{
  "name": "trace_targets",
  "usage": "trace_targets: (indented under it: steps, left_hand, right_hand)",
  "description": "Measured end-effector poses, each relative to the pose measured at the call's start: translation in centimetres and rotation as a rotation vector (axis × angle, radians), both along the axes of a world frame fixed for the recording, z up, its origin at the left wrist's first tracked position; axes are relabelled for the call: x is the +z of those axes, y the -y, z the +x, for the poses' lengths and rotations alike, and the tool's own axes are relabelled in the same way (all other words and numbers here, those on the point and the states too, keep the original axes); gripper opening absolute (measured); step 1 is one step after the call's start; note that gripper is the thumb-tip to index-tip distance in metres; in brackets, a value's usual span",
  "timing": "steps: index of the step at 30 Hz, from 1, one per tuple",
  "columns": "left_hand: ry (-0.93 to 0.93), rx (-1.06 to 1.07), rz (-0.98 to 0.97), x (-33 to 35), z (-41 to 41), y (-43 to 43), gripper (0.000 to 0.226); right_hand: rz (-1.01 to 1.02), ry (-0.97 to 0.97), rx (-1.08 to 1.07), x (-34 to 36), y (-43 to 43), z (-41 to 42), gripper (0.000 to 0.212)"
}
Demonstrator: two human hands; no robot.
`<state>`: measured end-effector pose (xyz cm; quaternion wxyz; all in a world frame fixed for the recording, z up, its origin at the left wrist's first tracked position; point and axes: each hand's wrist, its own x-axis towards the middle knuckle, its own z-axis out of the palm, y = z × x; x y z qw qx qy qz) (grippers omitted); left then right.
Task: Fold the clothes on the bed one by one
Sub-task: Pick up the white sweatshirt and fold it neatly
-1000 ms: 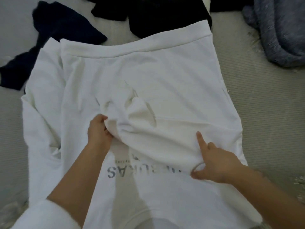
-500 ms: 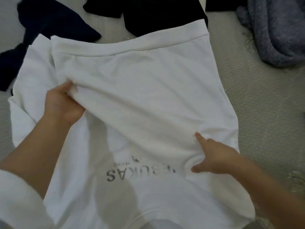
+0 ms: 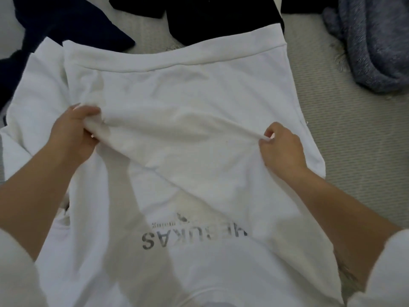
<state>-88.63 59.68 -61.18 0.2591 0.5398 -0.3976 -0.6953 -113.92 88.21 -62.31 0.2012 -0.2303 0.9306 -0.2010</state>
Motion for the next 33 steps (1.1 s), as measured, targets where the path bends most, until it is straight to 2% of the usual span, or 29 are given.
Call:
trace_targets:
  steps: [2, 4, 6, 7, 9, 10, 12, 15, 21, 23, 27, 30, 33]
  left_hand:
    - [0.07, 0.036, -0.022, -0.3, -0.3, 0.6, 0.041]
    - [0.347, 0.09, -0.11, -1.5, -0.9, 0.0, 0.046]
    - [0.771, -0.013, -0.466, -2.3, -1.5, -2.0, 0.055]
    - [0.878, -0.135, -0.701, -2.7, -1.8, -3.4, 0.057]
    - [0.877, -0.476, -0.997, -3.8, -2.3, -6.1, 0.059]
    - [0.876, -0.677, -1.039, -4.4, -2.5, -7.3, 0.061]
    - [0.935, -0.975, -0.976, -6.2, -2.5, -9.5, 0.063]
    - [0.969, -0.992, -0.875, -7.3, -2.1, -11.7, 0.063]
    - [0.955, -1.108, -0.975, -6.1, 3.0, -14.7, 0.059]
    - [0.971, -1.001, -1.004, -5.1, 6.6, -14.6, 0.056]
    - [0.977, -0.519, -0.961, -3.0, 14.0, -12.7, 0.054]
    - [1.015, -0.147, -0.622, -2.5, 18.2, -10.4, 0.054]
    - [0.835, 0.166, -0.193, -2.3, 20.5, -7.7, 0.055]
  right_hand:
    - [-0.057, 0.088, -0.026, -0.1, -0.2, 0.2, 0.015]
    - [-0.043, 0.098, 0.075, -0.5, -0.9, 1.6, 0.034]
    - [-0.029, -0.057, 0.218, -1.3, -2.2, 3.5, 0.049]
    - [0.015, -0.12, 0.279, -1.8, -3.0, 4.5, 0.057]
    - [0.173, -0.145, 0.395, -2.9, -4.9, 6.3, 0.068]
    - [0.236, -0.142, 0.447, -3.6, -6.0, 7.1, 0.07]
    - [0.294, -0.164, 0.501, -4.7, -7.6, 8.3, 0.069]
    - [0.286, -0.168, 0.471, -5.1, -7.6, 9.0, 0.068]
    - [0.275, -0.154, 0.682, -4.9, -4.3, 14.1, 0.061]
    - [0.207, -0.151, 0.76, -4.3, -2.6, 17.0, 0.064]
    - [0.065, -0.164, 0.894, -3.6, 1.9, 22.8, 0.069]
    - [0.14, -0.087, 0.917, -3.9, 4.9, 25.5, 0.079]
    - [0.291, -0.025, 0.907, -3.7, 6.3, 26.0, 0.09]
